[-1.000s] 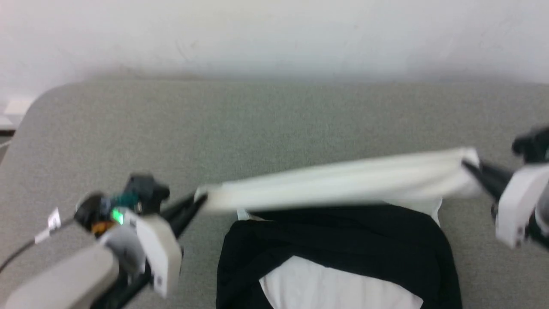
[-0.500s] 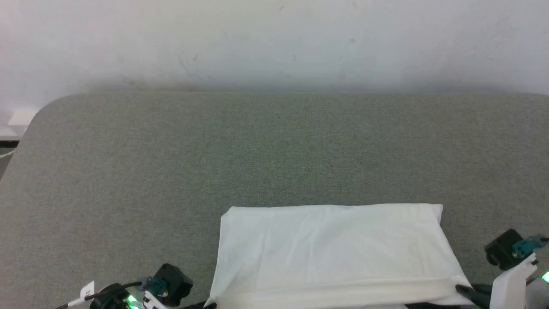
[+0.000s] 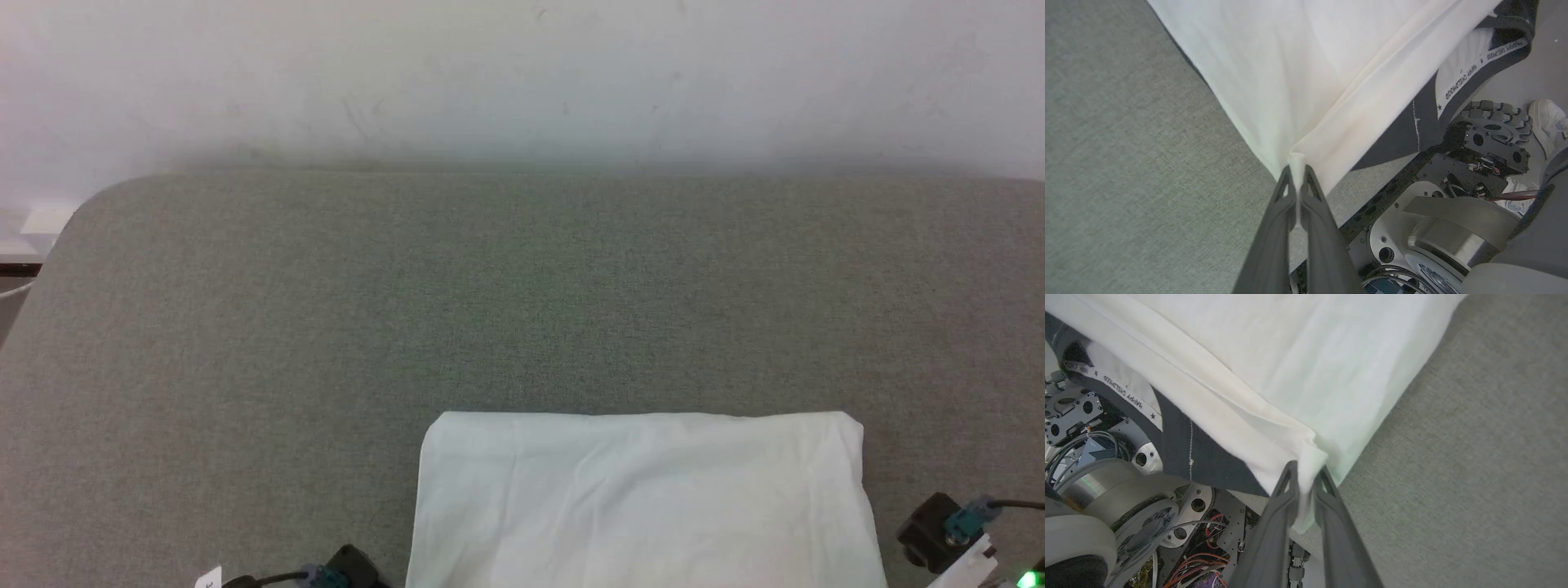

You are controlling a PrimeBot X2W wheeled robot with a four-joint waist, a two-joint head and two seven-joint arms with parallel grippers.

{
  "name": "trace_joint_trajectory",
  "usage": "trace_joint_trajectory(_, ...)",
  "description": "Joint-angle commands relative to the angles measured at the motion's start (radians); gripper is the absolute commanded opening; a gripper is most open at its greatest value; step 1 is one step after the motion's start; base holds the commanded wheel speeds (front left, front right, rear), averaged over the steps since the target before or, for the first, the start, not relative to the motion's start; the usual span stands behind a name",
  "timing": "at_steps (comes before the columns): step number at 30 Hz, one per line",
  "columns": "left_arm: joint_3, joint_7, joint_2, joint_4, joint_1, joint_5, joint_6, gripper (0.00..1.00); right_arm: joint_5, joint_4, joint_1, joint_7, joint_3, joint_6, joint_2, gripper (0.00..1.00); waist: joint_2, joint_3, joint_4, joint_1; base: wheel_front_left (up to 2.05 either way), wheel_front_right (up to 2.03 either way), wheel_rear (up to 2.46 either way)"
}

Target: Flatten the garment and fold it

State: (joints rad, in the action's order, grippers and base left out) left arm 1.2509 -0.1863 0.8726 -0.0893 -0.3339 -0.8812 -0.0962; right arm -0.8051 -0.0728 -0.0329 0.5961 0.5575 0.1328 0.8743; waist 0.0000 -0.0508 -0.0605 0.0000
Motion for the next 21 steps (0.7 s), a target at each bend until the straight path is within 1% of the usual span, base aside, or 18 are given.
trace_joint_trajectory(1, 0.002, 0.002, -0.009, 0.016, 0.017, 0.0, 0.004, 1.0, 0.004, -0.006, -0.01, -0.006, 0.011, -0.002, 0.001, 1.0, 0.0, 0.003, 0.0, 0.0, 0.0, 0.0, 0.0)
trace_joint_trajectory(5, -0.023, 0.048, -0.015, 0.029, 0.002, 0.005, 0.004, 1.0, -0.007, -0.015, 0.012, -0.016, 0.003, -0.002, 0.013, 1.0, 0.0, 0.024, -0.001, 0.0, 0.0, 0.0, 0.0)
trace_joint_trajectory(8, -0.068, 0.104, -0.018, 0.024, -0.014, -0.007, -0.01, 1.0, -0.032, -0.018, 0.034, -0.019, -0.042, -0.002, 0.009, 1.0, 0.0, 0.043, -0.002, 0.0, 0.0, 0.0, 0.0)
trace_joint_trajectory(9, -0.068, 0.104, -0.018, 0.024, -0.014, -0.007, -0.01, 1.0, -0.032, -0.018, 0.034, -0.019, -0.042, -0.002, 0.009, 1.0, 0.0, 0.043, -0.002, 0.0, 0.0, 0.0, 0.0)
trace_joint_trajectory(11, -0.109, 0.149, -0.026, 0.02, -0.021, -0.023, -0.035, 1.0, -0.05, -0.019, 0.051, -0.031, -0.095, -0.002, -0.009, 1.0, 0.0, 0.051, -0.002, 0.0, 0.0, 0.0, 0.0)
trace_joint_trajectory(13, -0.158, 0.21, -0.038, 0.024, -0.02, -0.045, -0.072, 1.0, -0.055, -0.013, 0.064, -0.045, -0.156, -0.002, -0.045, 1.0, 0.0, 0.058, -0.001, 0.0, 0.0, 0.0, 0.0)
trace_joint_trajectory(15, -0.215, 0.281, -0.058, 0.03, -0.01, -0.075, -0.117, 1.0, -0.033, -0.001, 0.071, -0.071, -0.221, -0.002, -0.092, 1.0, 0.0, 0.059, -0.002, 0.0, 0.0, 0.0, 0.0)
trace_joint_trajectory(18, -0.315, 0.404, -0.099, 0.048, 0.018, -0.115, -0.19, 1.0, 0.027, 0.029, 0.061, -0.104, -0.317, -0.002, -0.194, 1.0, 0.0, 0.057, -0.004, 0.0, 0.0, 0.0, 0.0)
trace_joint_trajectory(21, -0.45, 0.445, -0.158, 0.051, 0.07, -0.13, -0.252, 1.0, 0.097, 0.059, 0.024, -0.113, -0.399, -0.002, -0.316, 1.0, 0.0, 0.053, -0.007, 0.0, 0.0, 0.0, 0.0)
